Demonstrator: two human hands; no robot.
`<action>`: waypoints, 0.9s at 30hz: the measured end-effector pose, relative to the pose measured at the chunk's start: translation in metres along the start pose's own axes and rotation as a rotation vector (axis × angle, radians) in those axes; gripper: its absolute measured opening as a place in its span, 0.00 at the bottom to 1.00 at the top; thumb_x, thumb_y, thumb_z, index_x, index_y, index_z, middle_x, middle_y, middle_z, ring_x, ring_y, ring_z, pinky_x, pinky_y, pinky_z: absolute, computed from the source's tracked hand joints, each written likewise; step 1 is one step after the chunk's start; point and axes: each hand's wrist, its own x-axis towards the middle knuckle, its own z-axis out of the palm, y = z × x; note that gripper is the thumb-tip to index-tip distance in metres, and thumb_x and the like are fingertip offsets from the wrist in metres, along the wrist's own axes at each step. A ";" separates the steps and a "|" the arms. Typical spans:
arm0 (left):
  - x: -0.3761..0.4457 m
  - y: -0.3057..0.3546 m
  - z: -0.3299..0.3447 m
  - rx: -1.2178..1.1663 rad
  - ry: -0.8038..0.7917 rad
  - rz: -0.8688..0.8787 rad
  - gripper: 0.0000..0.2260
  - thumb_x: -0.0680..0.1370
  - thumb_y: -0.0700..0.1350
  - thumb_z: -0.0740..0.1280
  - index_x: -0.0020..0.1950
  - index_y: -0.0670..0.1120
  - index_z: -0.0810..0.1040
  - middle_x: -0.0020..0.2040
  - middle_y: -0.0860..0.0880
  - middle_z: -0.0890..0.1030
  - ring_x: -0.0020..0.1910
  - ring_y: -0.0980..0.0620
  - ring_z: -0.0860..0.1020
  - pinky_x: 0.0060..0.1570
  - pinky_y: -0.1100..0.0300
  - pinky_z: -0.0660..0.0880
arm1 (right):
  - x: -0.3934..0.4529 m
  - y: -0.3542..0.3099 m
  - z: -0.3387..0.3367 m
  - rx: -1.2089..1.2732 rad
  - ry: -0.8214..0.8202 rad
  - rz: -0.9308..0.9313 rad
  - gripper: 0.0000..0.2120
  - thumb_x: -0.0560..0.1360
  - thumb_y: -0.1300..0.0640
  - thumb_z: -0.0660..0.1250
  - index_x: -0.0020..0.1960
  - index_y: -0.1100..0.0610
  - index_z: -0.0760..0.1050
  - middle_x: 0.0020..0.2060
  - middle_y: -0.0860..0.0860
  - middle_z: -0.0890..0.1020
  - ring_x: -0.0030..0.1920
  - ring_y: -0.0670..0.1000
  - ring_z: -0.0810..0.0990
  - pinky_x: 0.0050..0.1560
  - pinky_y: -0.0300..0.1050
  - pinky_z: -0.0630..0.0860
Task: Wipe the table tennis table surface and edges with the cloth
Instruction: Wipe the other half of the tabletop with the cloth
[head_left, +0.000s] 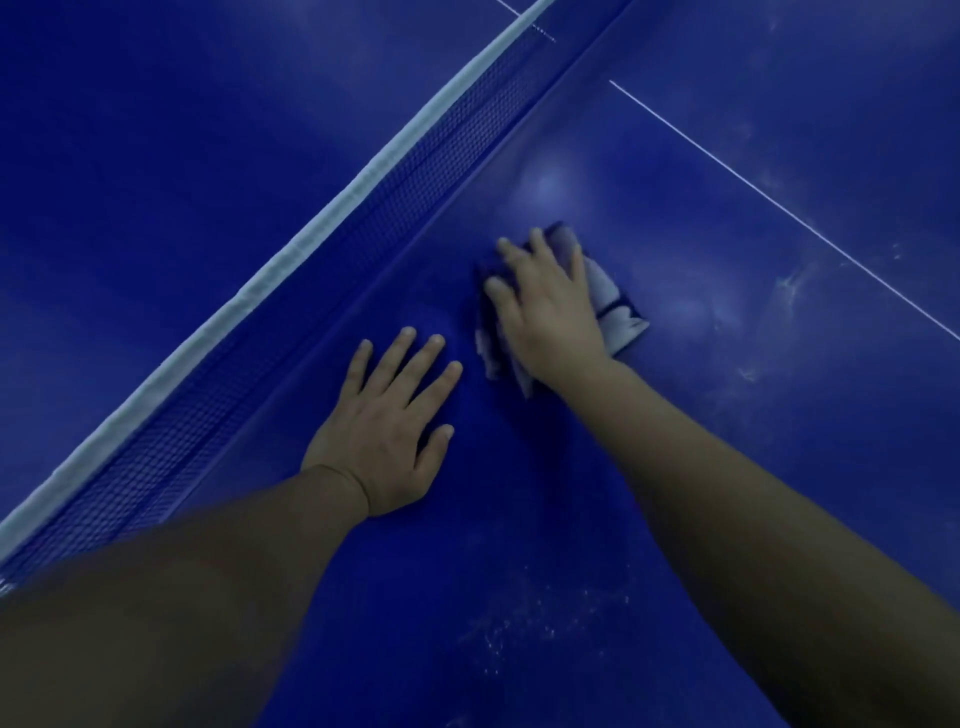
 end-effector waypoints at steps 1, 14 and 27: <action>0.000 0.000 0.000 -0.014 0.015 0.008 0.28 0.82 0.57 0.51 0.80 0.46 0.63 0.82 0.45 0.57 0.81 0.43 0.50 0.77 0.34 0.50 | -0.011 -0.005 0.002 -0.001 -0.027 -0.070 0.25 0.84 0.48 0.54 0.76 0.59 0.67 0.74 0.52 0.71 0.80 0.51 0.55 0.79 0.56 0.42; 0.001 0.000 -0.001 0.035 -0.046 0.001 0.31 0.80 0.61 0.46 0.82 0.51 0.55 0.83 0.45 0.51 0.82 0.44 0.43 0.77 0.37 0.40 | -0.092 0.034 -0.012 -0.053 0.004 0.046 0.26 0.81 0.46 0.54 0.75 0.56 0.69 0.74 0.50 0.72 0.79 0.52 0.57 0.79 0.57 0.43; -0.006 -0.009 -0.011 0.011 -0.160 0.052 0.31 0.82 0.60 0.51 0.83 0.54 0.46 0.83 0.48 0.39 0.80 0.48 0.34 0.78 0.44 0.34 | -0.167 -0.001 0.000 0.042 -0.192 -0.231 0.21 0.83 0.53 0.58 0.74 0.59 0.70 0.73 0.56 0.72 0.78 0.52 0.60 0.80 0.56 0.45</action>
